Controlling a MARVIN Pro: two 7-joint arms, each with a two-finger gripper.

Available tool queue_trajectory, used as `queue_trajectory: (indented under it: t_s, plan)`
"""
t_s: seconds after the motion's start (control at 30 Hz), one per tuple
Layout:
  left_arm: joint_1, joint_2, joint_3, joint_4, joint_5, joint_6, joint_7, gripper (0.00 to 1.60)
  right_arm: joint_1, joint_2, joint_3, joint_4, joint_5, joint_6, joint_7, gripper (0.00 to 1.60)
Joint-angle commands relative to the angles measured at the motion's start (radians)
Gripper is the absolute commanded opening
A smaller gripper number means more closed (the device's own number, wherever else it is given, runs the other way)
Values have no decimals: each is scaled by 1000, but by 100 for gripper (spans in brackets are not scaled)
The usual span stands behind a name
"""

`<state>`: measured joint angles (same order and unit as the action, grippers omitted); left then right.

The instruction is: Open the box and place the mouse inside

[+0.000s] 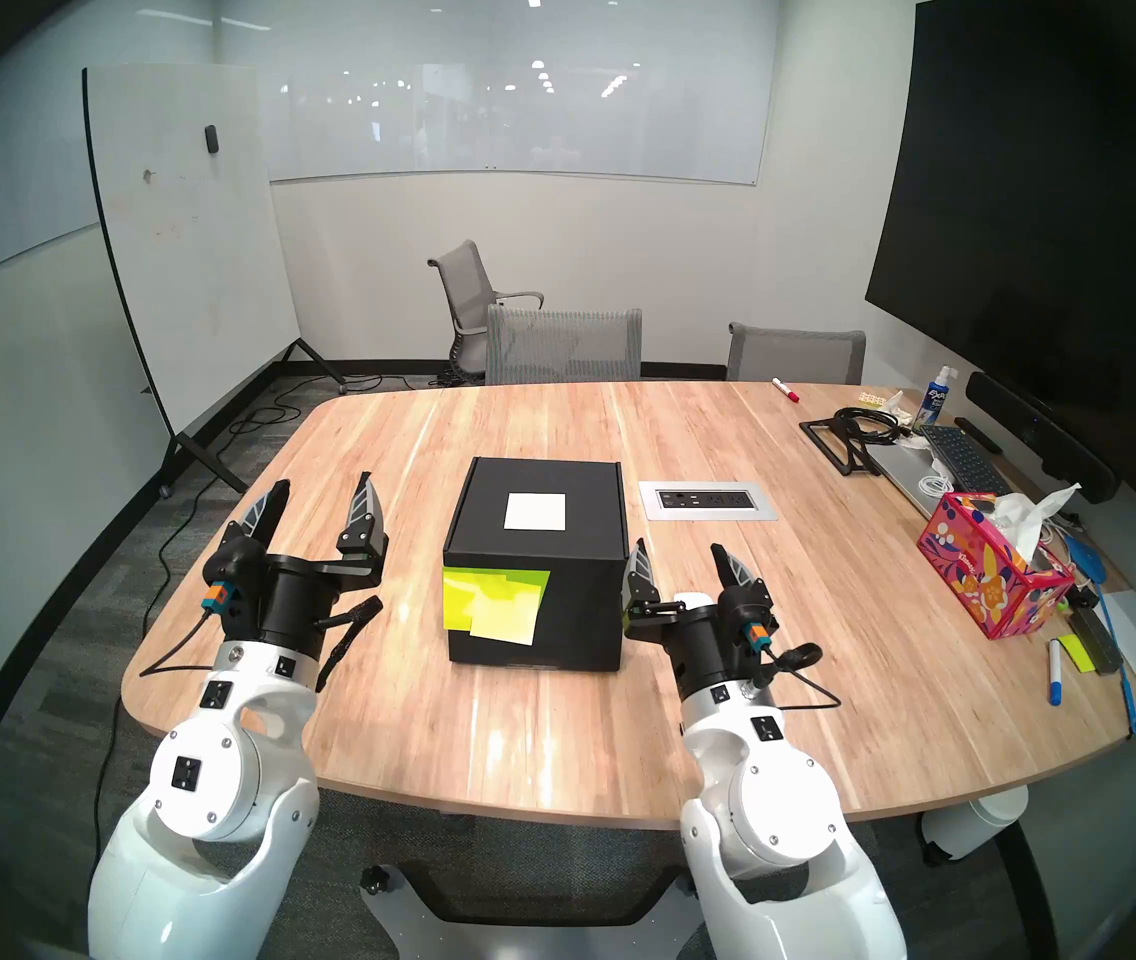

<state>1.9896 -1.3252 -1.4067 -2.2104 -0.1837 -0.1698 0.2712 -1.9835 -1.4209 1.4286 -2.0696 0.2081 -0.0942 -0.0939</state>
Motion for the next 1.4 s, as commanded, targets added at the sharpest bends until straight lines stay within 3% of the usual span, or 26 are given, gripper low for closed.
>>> queue_trajectory:
  t_s: [0.0,0.4,0.77,1.0,1.13,1.37]
  plan:
    - [2,11,4,-17,3,3,-11,160,17,11,3,-4,12,-12,24,160]
    - [-26,45,-18,-19,-53,30,-73,160,29,26,11,-7,25,20,42,160]
    - [-103,99,-70,-1,-121,103,-156,160,-18,32,22,-42,35,24,44,160]
    - [-146,159,-105,-2,-137,186,-219,160,-57,47,27,-77,46,37,58,160]
    - [-179,181,-119,22,-149,188,-266,160,-90,55,32,-104,53,48,63,160]
    - [-207,212,-153,86,-206,114,-381,160,-142,70,40,-153,58,77,71,160]
